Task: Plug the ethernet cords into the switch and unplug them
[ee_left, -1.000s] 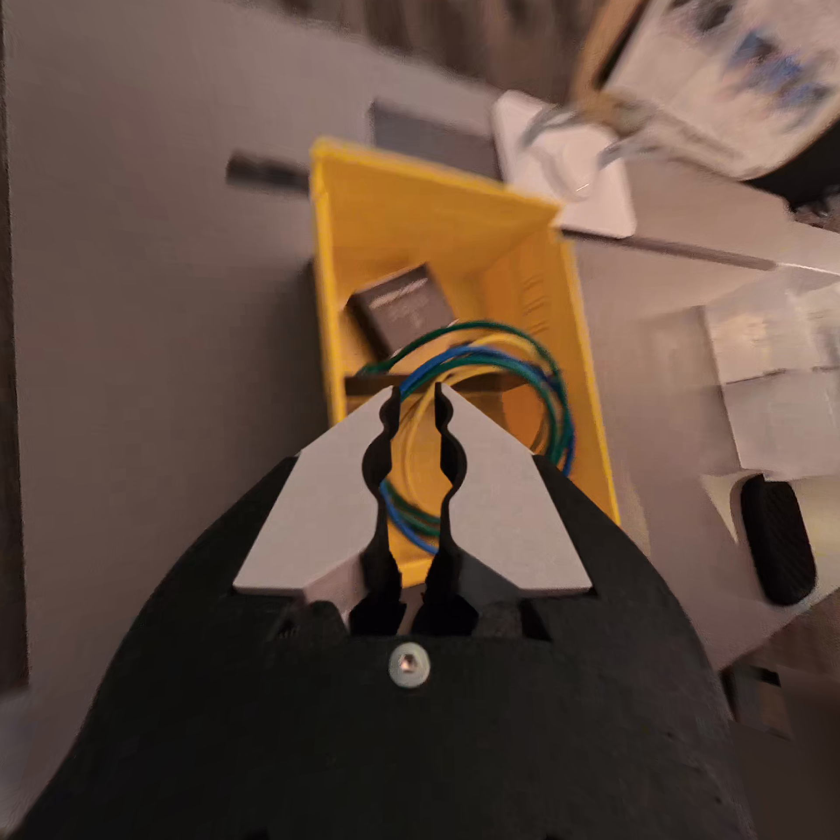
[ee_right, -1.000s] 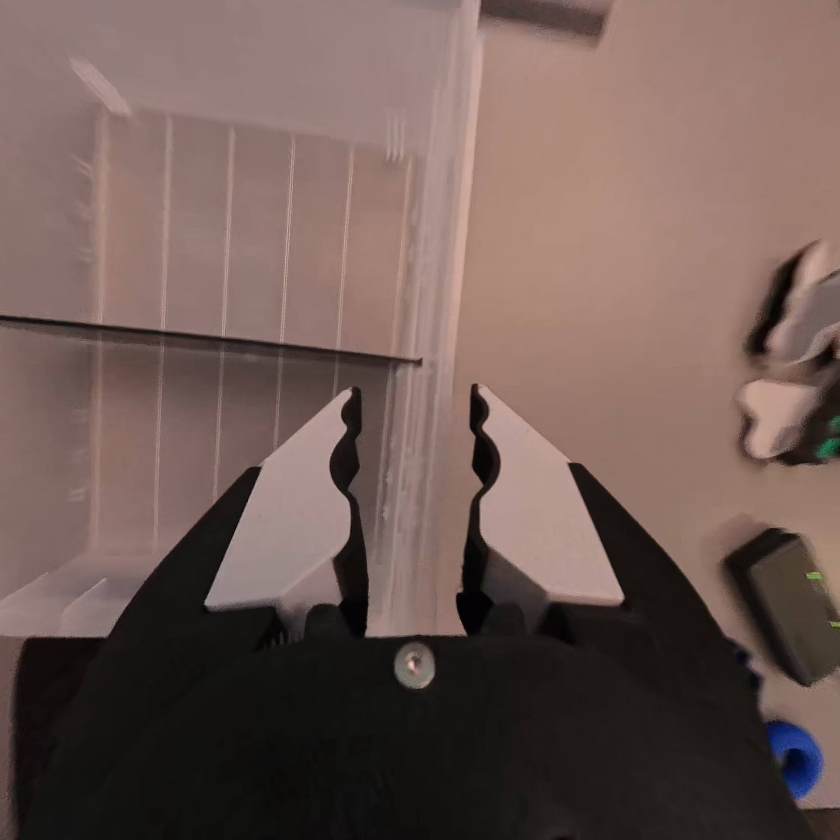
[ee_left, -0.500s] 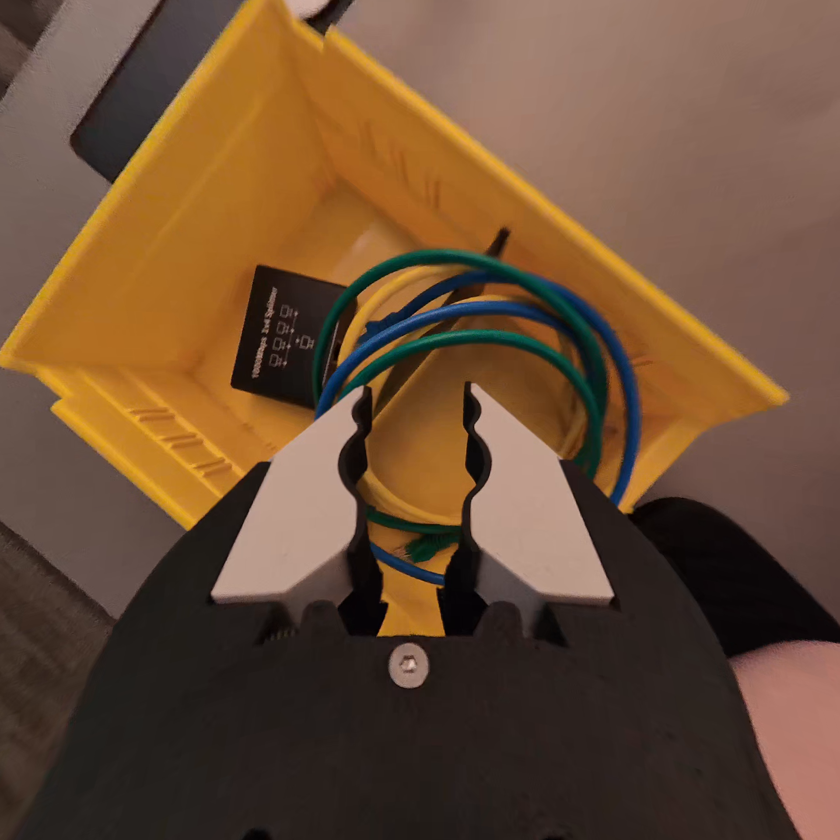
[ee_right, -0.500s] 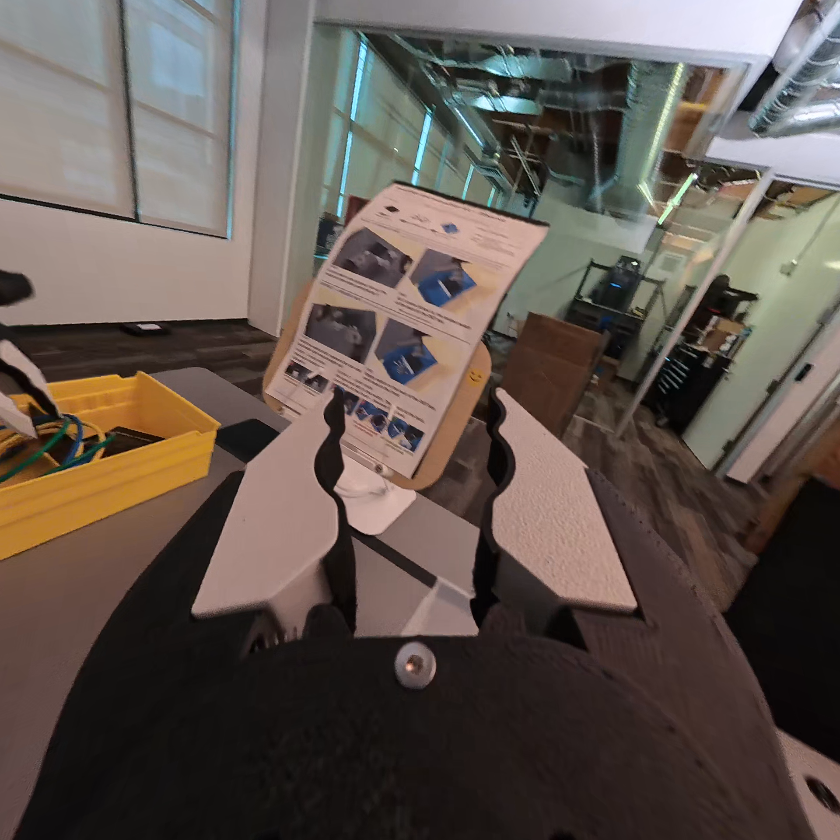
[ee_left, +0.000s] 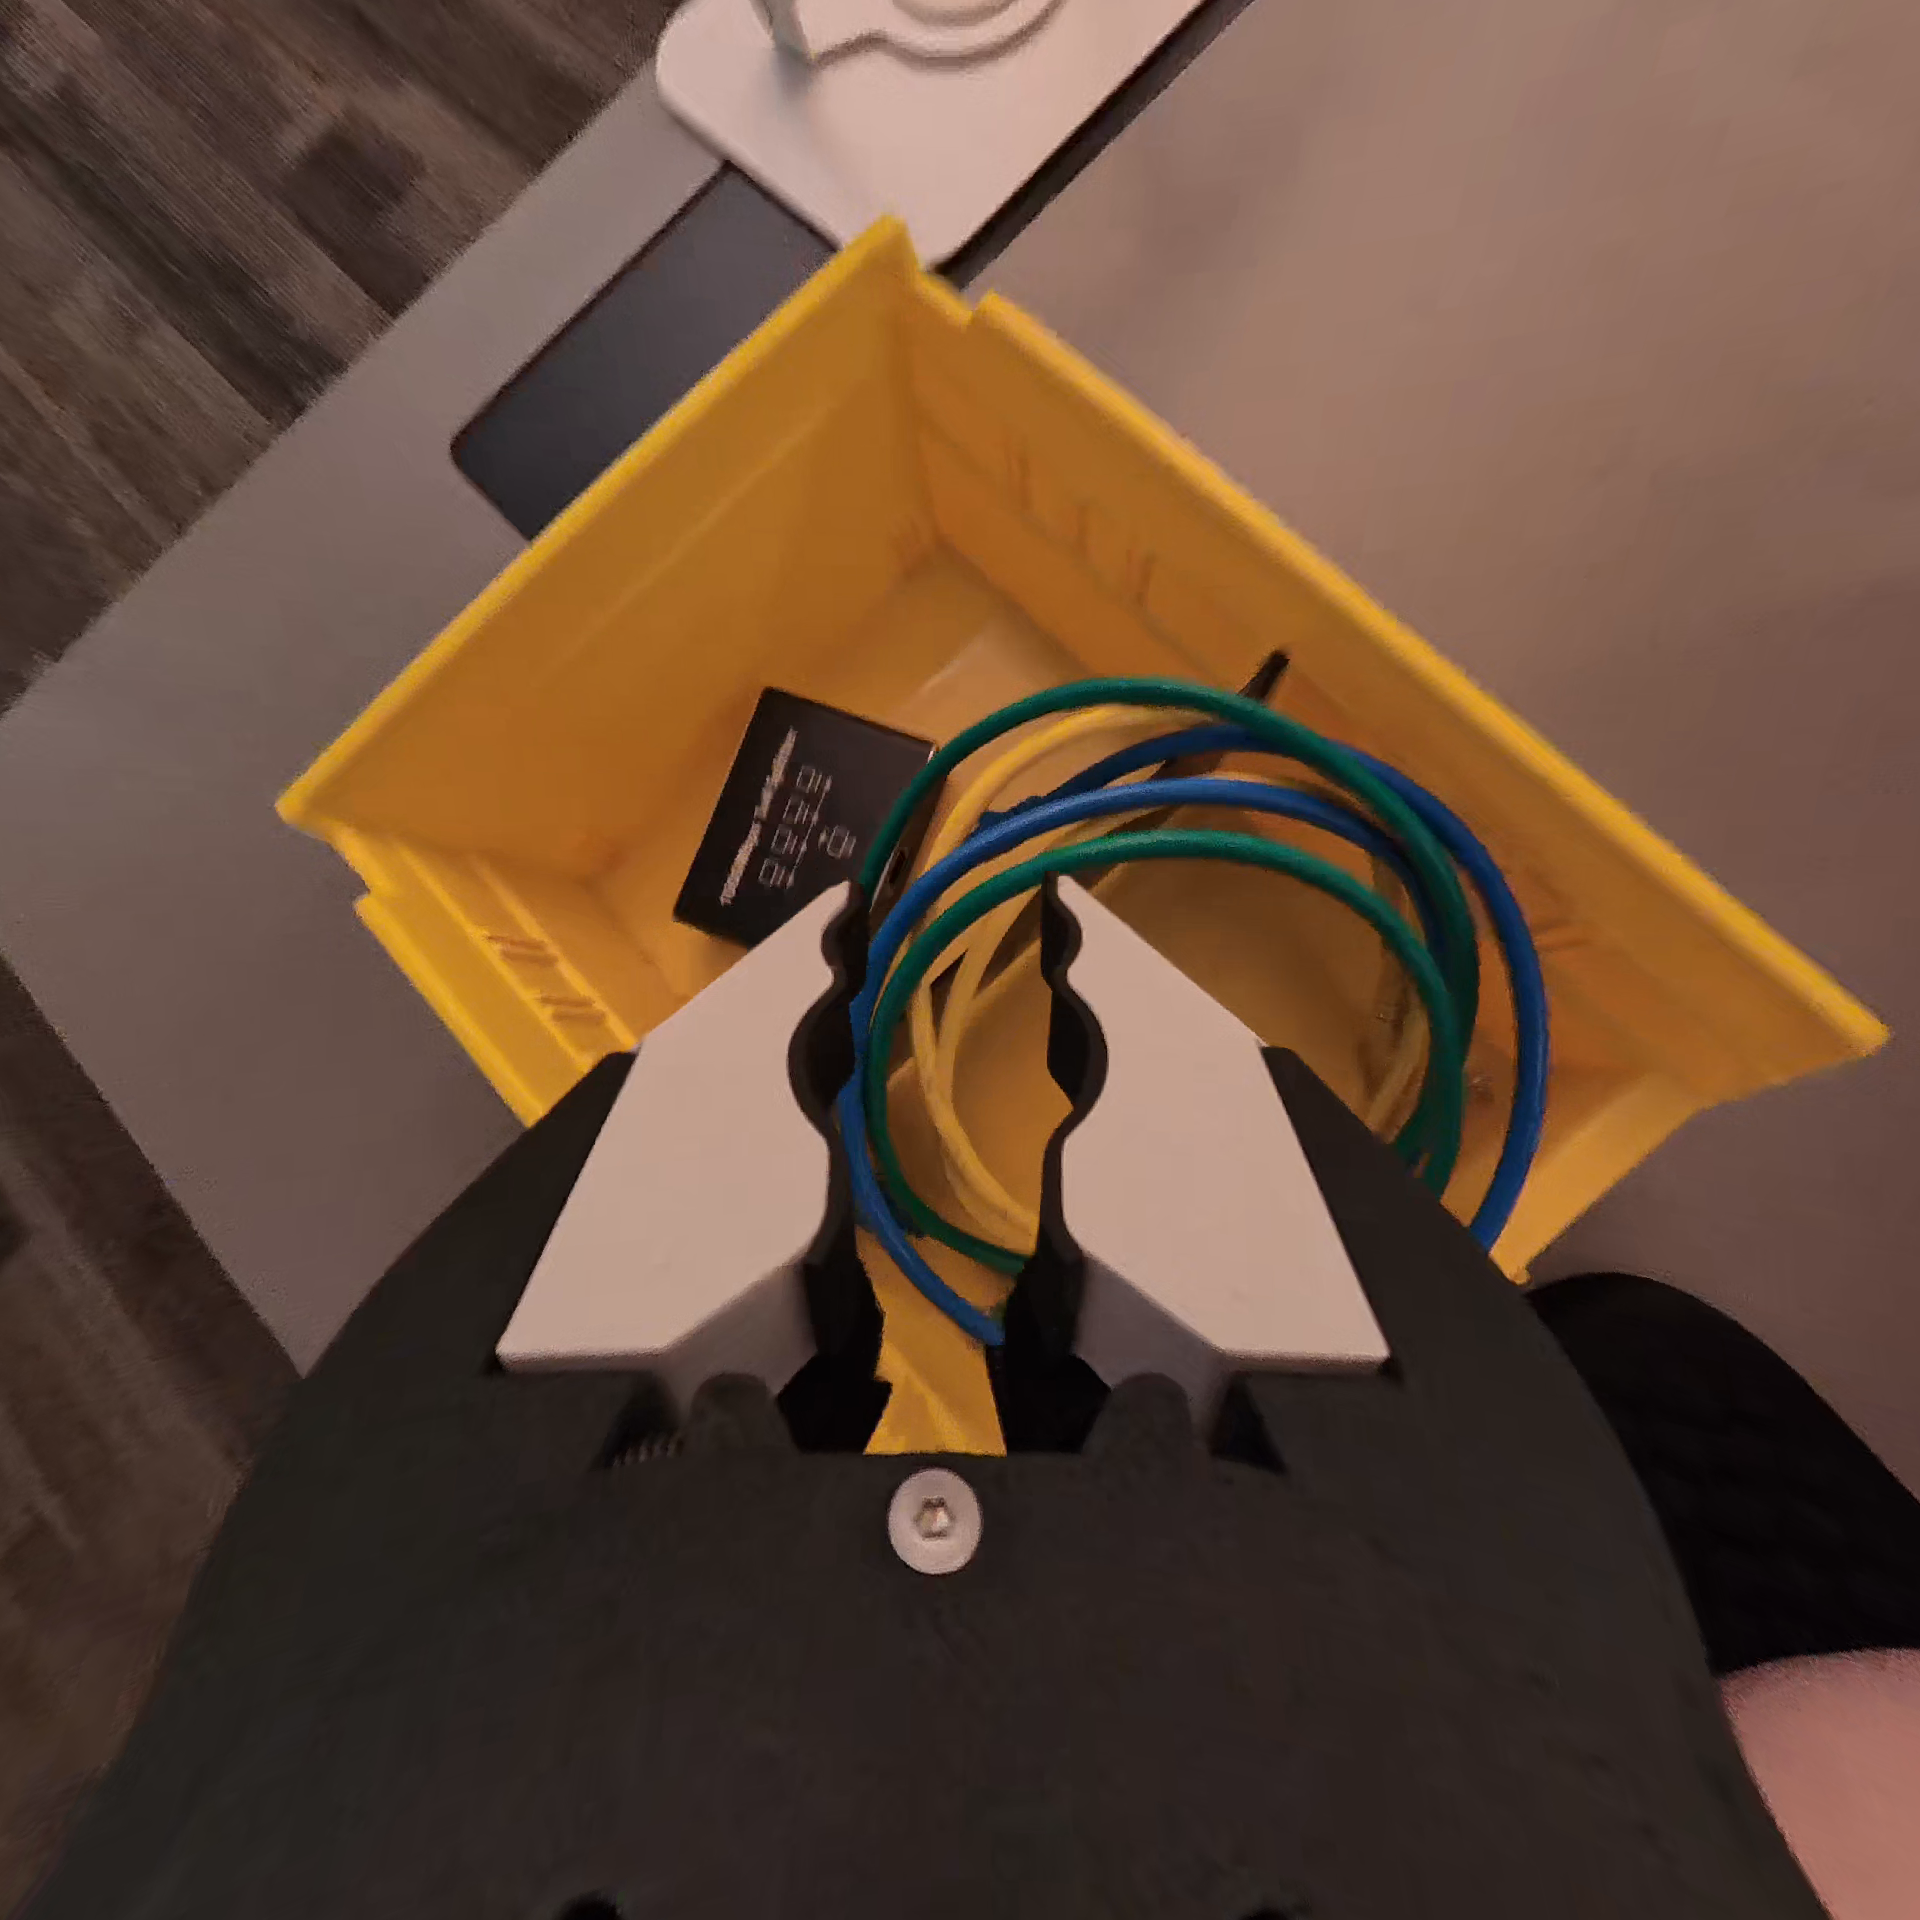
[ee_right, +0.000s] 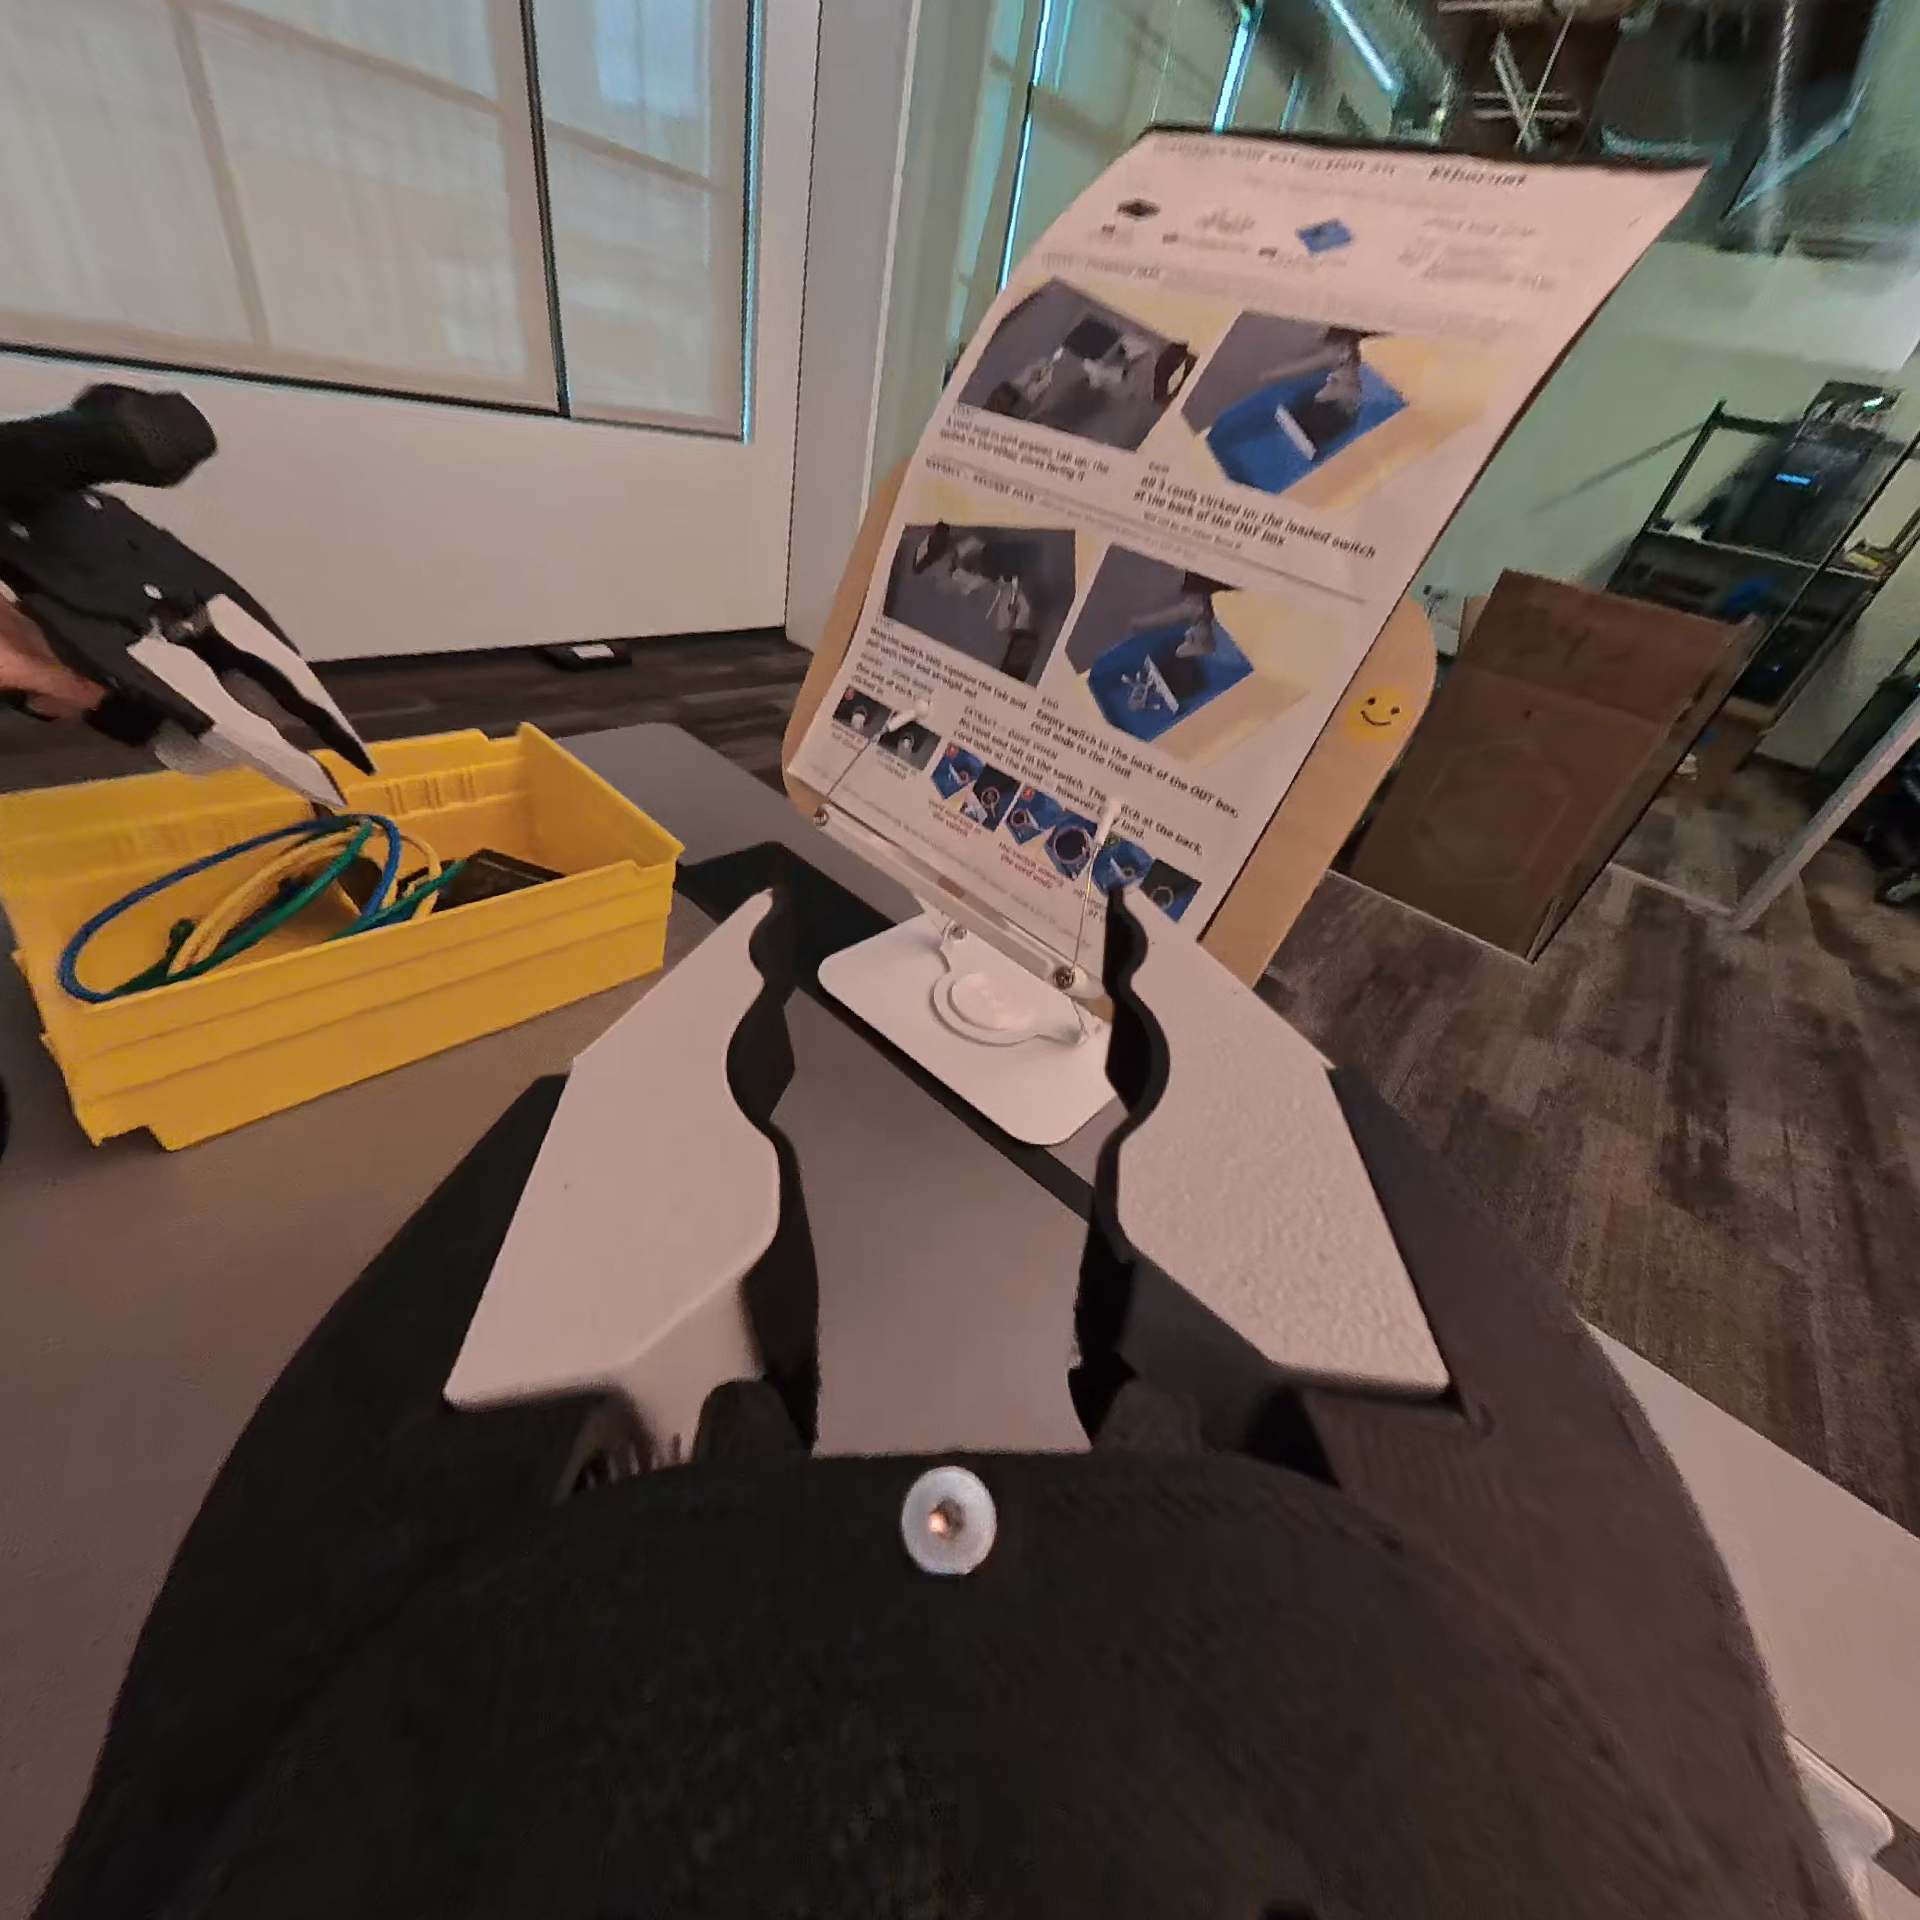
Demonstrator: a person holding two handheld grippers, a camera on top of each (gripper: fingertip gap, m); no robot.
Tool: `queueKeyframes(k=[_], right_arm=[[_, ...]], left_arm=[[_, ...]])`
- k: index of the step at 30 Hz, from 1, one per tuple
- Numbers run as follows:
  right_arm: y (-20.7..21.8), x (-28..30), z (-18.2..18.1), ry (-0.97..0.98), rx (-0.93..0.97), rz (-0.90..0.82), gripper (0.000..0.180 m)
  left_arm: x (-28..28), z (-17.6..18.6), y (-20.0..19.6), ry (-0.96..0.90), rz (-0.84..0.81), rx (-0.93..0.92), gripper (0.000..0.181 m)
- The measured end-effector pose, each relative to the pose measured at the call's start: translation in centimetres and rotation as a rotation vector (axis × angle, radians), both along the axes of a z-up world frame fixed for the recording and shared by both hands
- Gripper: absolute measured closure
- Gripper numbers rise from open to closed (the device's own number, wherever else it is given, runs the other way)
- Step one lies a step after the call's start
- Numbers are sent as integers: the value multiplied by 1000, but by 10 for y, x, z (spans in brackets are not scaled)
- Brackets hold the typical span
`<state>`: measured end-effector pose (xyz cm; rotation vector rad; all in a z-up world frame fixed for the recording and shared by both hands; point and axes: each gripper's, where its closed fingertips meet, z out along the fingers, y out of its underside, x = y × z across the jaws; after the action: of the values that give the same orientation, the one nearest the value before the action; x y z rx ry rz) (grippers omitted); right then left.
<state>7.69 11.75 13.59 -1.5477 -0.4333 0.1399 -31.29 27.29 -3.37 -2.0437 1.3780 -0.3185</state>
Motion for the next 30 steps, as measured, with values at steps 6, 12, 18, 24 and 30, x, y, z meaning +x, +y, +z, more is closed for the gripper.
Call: queueKeyframes(k=[6, 12, 18, 24, 30], right_arm=[[11, -8, -18, -15, -51, 29, 120], [17, -12, -31, -56, -93, 22, 120], [22, -17, -42, -106, -124, 15, 120], [25, -21, -50, -163, -137, 1, 120], [29, -23, -56, -179, -152, -1, 120]], left_arm=[[-28, -35, 4, 84, 95, -157, 146], [-43, -49, 8, 236, 136, -139, 147], [-45, -49, 5, 299, 132, -121, 145], [-51, -43, 0, 255, 159, -156, 164], [-70, -56, 0, 365, 223, -191, 163]])
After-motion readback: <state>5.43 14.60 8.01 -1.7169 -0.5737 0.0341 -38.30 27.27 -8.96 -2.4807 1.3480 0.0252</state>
